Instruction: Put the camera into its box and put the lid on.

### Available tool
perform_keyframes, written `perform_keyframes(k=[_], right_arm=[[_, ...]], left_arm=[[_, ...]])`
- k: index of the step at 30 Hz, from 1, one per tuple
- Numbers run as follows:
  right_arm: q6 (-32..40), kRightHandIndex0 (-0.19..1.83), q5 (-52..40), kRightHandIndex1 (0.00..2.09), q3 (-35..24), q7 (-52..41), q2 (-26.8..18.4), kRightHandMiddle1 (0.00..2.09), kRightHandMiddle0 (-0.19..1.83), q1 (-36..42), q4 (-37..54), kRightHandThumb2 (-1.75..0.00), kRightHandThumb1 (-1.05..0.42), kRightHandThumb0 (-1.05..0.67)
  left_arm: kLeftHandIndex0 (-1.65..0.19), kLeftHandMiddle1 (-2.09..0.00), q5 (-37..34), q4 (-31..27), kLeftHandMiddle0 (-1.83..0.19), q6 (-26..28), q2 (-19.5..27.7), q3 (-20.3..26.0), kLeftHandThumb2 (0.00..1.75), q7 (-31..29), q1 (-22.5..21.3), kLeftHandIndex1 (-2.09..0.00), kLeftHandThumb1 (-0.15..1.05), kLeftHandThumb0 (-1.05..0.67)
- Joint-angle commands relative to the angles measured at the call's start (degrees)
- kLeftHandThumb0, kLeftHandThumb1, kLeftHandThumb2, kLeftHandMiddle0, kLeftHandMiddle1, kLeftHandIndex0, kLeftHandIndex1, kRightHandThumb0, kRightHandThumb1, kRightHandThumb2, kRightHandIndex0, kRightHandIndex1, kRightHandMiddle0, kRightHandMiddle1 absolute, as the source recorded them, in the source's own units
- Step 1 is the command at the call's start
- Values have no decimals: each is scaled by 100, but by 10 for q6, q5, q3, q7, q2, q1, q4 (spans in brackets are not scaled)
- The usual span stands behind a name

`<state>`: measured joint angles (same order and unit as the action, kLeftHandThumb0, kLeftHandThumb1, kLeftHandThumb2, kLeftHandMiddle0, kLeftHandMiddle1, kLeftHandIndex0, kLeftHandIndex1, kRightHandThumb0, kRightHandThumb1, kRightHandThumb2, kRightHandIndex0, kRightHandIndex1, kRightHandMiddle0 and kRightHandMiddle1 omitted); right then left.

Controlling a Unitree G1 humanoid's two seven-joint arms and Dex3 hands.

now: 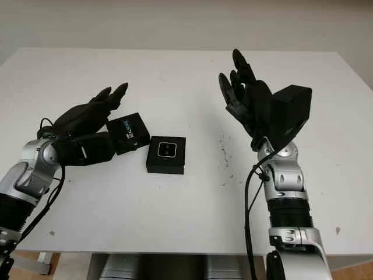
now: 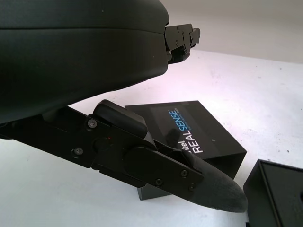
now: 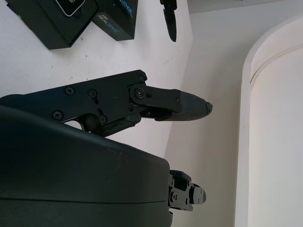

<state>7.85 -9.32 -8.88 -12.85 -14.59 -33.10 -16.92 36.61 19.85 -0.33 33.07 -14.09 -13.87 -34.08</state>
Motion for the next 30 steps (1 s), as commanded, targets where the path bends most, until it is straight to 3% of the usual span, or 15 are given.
perform_keyframes(k=[1,17,30], right_arm=[[-5,-11,0,6,-1,-2,-5,9,-2,-9,7,-47,-105,-50],[0,-11,-1,6,-4,3,-6,8,-4,-7,18,-47,-105,-52],[0,-10,-3,6,-6,6,-4,8,-2,-3,21,-46,-105,-52]], left_arm=[[19,-3,3,10,19,-1,-6,-7,5,5,-15,-3,100,-95],[14,-6,6,32,16,21,-14,-29,4,-19,-24,-6,94,-86],[-12,-10,-40,109,-8,-36,-36,-17,5,55,-31,-12,90,-62]])
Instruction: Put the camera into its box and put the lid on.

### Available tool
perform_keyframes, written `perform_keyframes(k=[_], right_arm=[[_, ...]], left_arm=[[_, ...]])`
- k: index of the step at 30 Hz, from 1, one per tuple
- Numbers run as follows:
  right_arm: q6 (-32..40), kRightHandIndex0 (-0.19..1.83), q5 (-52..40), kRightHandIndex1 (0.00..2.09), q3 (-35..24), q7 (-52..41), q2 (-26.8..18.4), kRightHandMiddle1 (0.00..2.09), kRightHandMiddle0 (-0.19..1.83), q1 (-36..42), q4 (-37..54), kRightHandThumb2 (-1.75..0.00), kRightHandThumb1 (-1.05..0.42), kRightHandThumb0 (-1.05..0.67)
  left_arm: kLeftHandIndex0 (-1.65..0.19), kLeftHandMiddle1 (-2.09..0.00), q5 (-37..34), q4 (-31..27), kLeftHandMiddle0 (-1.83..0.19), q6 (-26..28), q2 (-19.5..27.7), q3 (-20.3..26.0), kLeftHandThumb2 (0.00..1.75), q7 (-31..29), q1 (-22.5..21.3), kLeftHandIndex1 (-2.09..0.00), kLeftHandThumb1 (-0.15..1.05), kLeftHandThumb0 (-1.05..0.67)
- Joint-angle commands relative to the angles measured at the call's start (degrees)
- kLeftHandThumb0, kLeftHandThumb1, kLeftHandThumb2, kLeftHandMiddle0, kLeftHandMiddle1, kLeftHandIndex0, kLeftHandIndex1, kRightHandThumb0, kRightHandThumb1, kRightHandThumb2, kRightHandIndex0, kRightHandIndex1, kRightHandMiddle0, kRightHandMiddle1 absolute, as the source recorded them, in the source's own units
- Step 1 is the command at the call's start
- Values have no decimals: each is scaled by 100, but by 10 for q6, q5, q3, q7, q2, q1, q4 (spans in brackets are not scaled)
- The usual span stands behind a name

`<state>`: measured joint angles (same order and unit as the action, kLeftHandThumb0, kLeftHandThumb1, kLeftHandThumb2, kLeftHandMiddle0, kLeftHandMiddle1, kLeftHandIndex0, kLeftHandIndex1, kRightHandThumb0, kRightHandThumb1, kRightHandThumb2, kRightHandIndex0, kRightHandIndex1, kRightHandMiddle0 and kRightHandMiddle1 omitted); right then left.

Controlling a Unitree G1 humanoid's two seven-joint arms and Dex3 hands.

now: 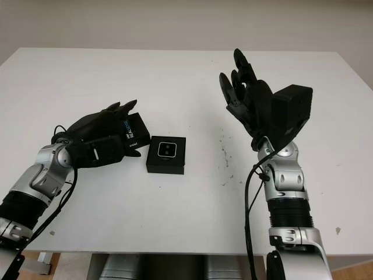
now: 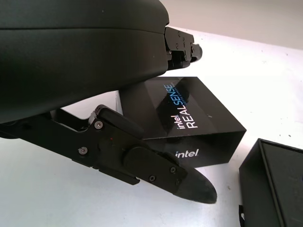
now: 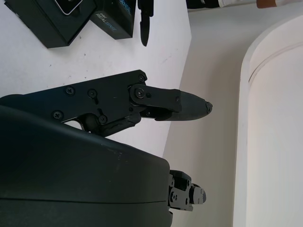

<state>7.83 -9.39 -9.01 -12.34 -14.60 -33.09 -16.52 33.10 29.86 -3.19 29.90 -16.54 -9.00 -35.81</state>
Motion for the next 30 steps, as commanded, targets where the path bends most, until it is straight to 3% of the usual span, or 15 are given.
perform_keyframes(k=[1,7,11,16,19,30], right_arm=[[-1,-10,-1,6,-4,1,-4,8,-2,-3,17,-46,-105,-51],[-1,-10,0,6,-3,0,-6,8,-1,-3,17,-46,-105,-51],[3,-10,1,6,-3,2,-8,8,-2,-3,19,-47,-105,-51],[-4,-10,1,5,-5,-2,-10,7,-3,-4,16,-47,-105,-52],[-4,-10,-5,5,-9,-3,-9,7,-2,-4,15,-46,-105,-53],[-3,-10,-5,6,-7,-5,-8,7,-2,-6,14,-47,-105,-52]], left_arm=[[-14,-12,-9,16,-12,-12,-5,8,5,9,-15,-13,90,-60],[-21,-15,-36,50,-22,-44,-9,13,6,9,-22,-15,92,-52],[-33,-23,-48,68,-34,-72,-9,16,6,13,-23,-23,94,-38],[-17,-114,-36,89,-18,-111,-5,10,6,36,-27,-104,99,-19],[-26,-134,-21,102,-32,-133,-3,5,5,62,-30,-134,100,-9],[-28,-143,22,116,-31,-149,5,-6,5,104,-36,-135,98,-5]])
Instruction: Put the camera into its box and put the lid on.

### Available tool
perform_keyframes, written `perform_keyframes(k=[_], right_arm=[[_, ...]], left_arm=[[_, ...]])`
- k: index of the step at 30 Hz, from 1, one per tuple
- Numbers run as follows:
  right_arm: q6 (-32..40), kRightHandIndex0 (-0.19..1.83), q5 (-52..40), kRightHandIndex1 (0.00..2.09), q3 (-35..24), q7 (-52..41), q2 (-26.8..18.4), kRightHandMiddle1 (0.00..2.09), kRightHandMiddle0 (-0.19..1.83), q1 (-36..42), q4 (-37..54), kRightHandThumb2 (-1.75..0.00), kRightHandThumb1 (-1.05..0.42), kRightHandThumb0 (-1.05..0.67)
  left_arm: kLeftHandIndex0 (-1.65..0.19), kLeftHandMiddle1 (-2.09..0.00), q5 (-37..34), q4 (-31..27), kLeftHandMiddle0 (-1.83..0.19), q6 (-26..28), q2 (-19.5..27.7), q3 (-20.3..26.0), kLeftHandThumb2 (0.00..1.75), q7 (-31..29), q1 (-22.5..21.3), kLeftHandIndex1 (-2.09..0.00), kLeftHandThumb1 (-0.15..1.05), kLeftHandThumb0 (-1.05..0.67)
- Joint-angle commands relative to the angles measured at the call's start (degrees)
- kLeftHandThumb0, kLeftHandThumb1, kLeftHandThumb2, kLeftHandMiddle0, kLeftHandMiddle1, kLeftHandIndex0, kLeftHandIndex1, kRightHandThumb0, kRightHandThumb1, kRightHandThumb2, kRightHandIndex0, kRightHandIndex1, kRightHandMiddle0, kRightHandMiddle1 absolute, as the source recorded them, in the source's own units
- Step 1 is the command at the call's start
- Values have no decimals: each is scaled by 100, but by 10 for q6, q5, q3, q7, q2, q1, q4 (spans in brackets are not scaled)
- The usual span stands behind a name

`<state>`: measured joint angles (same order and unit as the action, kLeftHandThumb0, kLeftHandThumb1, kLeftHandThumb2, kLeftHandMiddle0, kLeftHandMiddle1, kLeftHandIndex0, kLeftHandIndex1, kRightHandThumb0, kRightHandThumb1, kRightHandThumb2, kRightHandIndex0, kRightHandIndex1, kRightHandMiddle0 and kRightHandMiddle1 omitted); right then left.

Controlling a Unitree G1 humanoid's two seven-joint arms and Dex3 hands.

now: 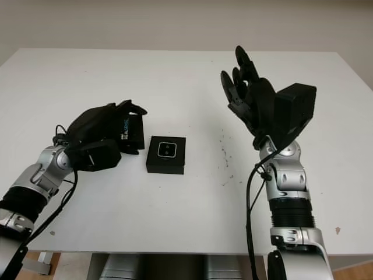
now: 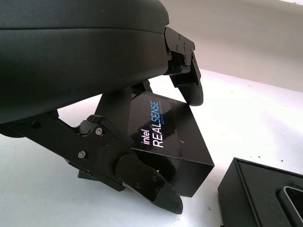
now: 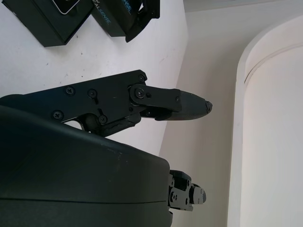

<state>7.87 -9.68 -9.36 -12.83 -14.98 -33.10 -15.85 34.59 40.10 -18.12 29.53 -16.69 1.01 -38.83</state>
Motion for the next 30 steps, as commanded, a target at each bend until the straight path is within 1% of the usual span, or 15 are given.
perform_keyframes(k=[1,6,7,9,12,16,18,22,28,30], right_arm=[[-3,-10,-1,6,-3,0,-4,7,-2,-6,7,-47,-105,-52],[-6,-10,2,6,0,-1,-5,7,-2,-6,7,-47,-105,-53],[-5,-9,2,6,0,0,-4,7,-2,-6,8,-47,-105,-53],[-6,-10,2,6,0,-1,-4,7,-3,-5,9,-48,-105,-53],[-2,-10,3,5,1,-1,-5,7,-3,-4,12,-48,-105,-53],[3,-10,2,6,0,3,-2,6,-3,-3,16,-48,-105,-54],[-1,-9,2,6,0,5,0,7,-2,-3,14,-48,-105,-54],[-9,-9,1,6,1,2,2,7,-3,-3,12,-48,-105,-54],[-20,-10,2,5,4,-5,1,5,-5,-4,3,-50,-105,-53],[-20,-10,2,5,4,-5,1,5,-5,-3,4,-51,-105,-53]], left_arm=[[-28,-144,7,15,-30,-1,9,-5,5,6,-7,-136,98,-5],[-27,-140,-11,13,-30,1,11,8,5,-5,-13,-135,98,-6],[-28,-138,-22,13,-32,-1,10,15,5,-11,-14,-134,98,-6],[-28,-141,-58,9,-33,-2,5,34,5,-28,-16,-137,98,-5],[-26,-143,-107,-15,-35,10,3,61,5,-65,-20,-138,99,-6],[-28,-139,-145,-53,-41,23,5,84,5,-100,-21,-136,98,-9],[-31,-139,-158,-75,-45,30,5,92,5,-115,-19,-137,96,-9],[-34,-143,-192,-144,-48,82,-3,109,5,-152,-4,-139,95,-11],[-34,-144,-232,-249,-48,167,-20,123,5,-186,24,-139,95,-14],[-31,-144,-239,-275,-48,166,-27,123,5,-186,38,-138,95,-17]])
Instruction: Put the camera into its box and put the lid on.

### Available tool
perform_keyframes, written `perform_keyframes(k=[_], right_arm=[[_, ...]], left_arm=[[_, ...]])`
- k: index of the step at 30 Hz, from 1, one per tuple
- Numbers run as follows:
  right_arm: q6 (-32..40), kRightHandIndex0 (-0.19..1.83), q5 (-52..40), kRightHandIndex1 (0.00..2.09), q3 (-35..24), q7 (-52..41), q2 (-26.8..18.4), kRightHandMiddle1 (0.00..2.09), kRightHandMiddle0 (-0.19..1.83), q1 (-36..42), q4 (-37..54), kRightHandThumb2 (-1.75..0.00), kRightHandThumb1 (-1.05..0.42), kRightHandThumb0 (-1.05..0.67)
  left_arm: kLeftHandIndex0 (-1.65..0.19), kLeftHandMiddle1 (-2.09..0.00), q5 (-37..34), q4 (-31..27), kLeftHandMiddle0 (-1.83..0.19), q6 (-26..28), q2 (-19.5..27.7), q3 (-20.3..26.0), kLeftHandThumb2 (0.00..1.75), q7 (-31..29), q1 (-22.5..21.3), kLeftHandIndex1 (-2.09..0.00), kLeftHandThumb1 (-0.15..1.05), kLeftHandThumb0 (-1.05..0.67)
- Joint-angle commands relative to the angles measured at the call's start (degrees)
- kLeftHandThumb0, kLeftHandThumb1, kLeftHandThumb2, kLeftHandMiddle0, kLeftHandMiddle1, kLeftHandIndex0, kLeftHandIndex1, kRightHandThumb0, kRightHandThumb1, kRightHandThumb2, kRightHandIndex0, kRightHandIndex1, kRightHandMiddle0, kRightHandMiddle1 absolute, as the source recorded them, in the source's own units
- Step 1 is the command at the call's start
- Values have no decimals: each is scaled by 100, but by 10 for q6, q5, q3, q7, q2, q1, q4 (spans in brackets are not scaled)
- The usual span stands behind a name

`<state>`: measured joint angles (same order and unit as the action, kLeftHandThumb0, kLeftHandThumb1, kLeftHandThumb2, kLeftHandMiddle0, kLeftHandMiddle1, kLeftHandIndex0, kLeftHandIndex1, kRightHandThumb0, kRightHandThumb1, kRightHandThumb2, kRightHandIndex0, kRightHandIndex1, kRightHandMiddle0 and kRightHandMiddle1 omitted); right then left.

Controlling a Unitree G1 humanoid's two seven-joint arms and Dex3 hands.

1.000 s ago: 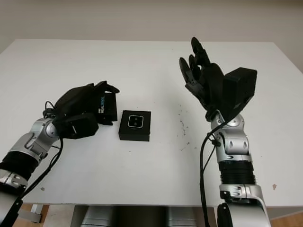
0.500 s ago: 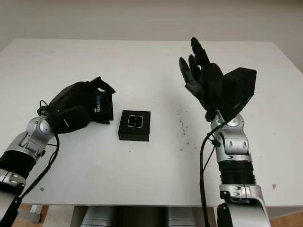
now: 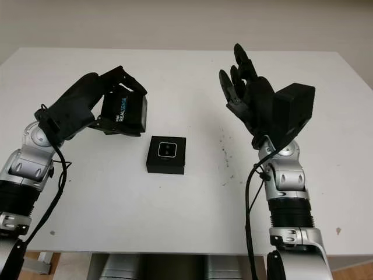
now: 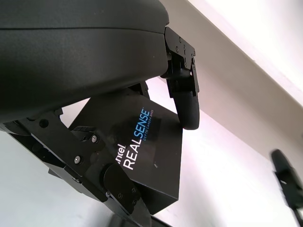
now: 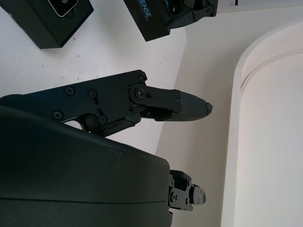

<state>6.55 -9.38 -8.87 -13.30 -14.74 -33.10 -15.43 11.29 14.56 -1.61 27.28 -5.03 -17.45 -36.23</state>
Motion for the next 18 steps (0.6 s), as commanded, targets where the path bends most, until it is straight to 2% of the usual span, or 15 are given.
perform_keyframes(k=[1,6,14,18], right_arm=[[-6,-10,-1,5,-1,-1,0,5,-5,-3,0,-51,-105,-53],[-5,-10,-2,5,0,-2,1,5,-5,-2,-1,-51,-105,-53],[-13,-11,-5,5,-1,-2,9,7,-2,0,-3,-50,-105,-53],[-16,-10,1,6,0,8,12,7,-2,1,-4,-50,-105,-54]], left_arm=[[-30,-146,-9,-30,-47,-1,-9,7,5,0,19,-138,95,-18],[-25,-156,-26,-75,-41,17,-35,6,5,1,48,-143,96,-17],[-25,-153,-14,-129,-38,115,-58,-12,6,-9,71,-145,97,-15],[-23,-155,-8,-134,-36,135,-61,-21,5,-14,75,-148,97,-14]])
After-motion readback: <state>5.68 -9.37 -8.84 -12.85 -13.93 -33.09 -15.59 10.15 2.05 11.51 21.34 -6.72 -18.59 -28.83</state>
